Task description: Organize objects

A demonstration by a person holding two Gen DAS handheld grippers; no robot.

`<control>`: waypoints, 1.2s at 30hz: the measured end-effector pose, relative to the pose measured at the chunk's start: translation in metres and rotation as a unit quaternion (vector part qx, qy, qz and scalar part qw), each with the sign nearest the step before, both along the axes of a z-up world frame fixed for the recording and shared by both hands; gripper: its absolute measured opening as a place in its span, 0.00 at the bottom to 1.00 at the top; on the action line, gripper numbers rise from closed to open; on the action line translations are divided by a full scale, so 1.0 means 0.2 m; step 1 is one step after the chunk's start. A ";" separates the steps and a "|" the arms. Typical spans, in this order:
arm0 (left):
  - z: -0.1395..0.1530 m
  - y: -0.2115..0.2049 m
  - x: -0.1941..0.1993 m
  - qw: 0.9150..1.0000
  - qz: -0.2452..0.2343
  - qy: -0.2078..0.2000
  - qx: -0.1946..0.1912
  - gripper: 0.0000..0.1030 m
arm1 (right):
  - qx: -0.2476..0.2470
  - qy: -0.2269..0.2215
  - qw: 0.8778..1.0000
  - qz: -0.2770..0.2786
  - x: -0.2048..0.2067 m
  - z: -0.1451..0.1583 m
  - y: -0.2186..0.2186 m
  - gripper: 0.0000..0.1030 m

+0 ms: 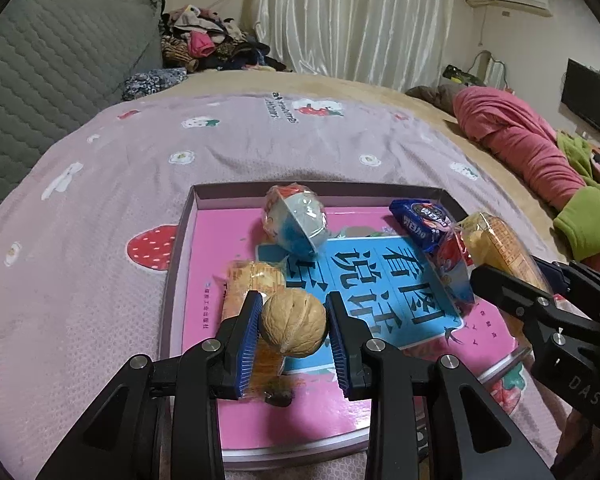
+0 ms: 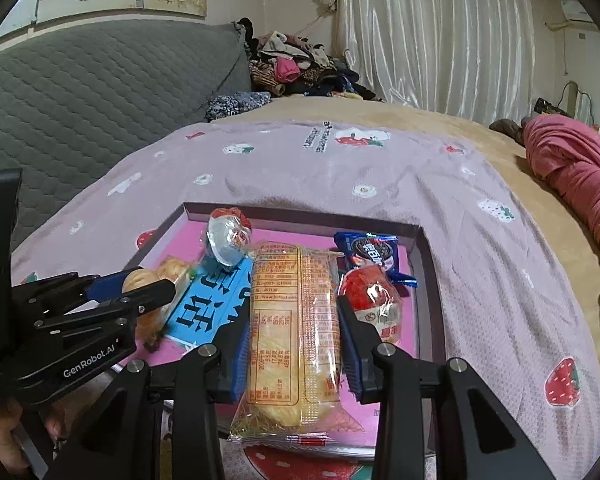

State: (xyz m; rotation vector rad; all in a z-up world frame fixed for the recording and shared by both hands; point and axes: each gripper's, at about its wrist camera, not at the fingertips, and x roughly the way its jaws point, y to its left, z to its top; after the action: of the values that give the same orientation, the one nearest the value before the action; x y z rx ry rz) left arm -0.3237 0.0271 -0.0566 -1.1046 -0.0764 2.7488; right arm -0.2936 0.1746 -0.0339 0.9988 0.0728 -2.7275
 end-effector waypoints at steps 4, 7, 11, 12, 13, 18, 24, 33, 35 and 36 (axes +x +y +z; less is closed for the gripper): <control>-0.01 0.01 0.00 1.000 -0.002 -0.001 -0.002 0.32 | 0.005 -0.004 1.000 0.008 0.00 -0.01 -0.01 0.37; -0.02 0.03 0.00 1.000 -0.009 -0.003 -0.002 0.32 | 0.007 -0.009 1.000 0.012 -0.01 -0.03 -0.02 0.37; -0.04 0.05 0.00 1.000 -0.017 -0.009 -0.005 0.32 | 0.010 -0.020 1.000 0.016 -0.03 -0.06 -0.04 0.37; -0.04 0.05 0.00 1.000 -0.019 -0.009 -0.005 0.32 | 0.011 -0.022 1.000 0.017 -0.03 -0.07 -0.05 0.37; -0.04 0.06 0.00 1.000 -0.020 -0.010 -0.005 0.32 | 0.014 -0.026 0.999 0.019 -0.04 -0.08 -0.05 0.37; -0.06 0.08 0.00 1.000 -0.027 -0.013 -0.008 0.32 | 0.023 -0.041 0.999 0.021 -0.05 -0.12 -0.07 0.37; -0.08 0.10 -0.01 0.999 -0.034 -0.022 -0.014 0.32 | 0.032 -0.056 0.998 0.022 -0.06 -0.17 -0.08 0.37; -0.13 0.13 -0.02 0.998 -0.037 -0.039 -0.025 0.32 | 0.043 -0.077 0.996 0.016 -0.09 -0.23 -0.07 0.37; -0.13 0.12 -0.02 0.998 -0.035 -0.040 -0.024 0.33 | 0.045 -0.080 0.996 0.015 -0.10 -0.24 -0.07 0.38; -0.13 0.12 -0.02 0.998 -0.034 -0.041 -0.023 0.33 | 0.045 -0.081 0.996 0.016 -0.10 -0.24 -0.07 0.38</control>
State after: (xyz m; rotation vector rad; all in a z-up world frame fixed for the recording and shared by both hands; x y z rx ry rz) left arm -0.3280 0.0507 -0.0831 -1.2093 0.0149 2.6577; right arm -0.3134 0.1608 -0.0824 1.2291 0.1820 -2.6248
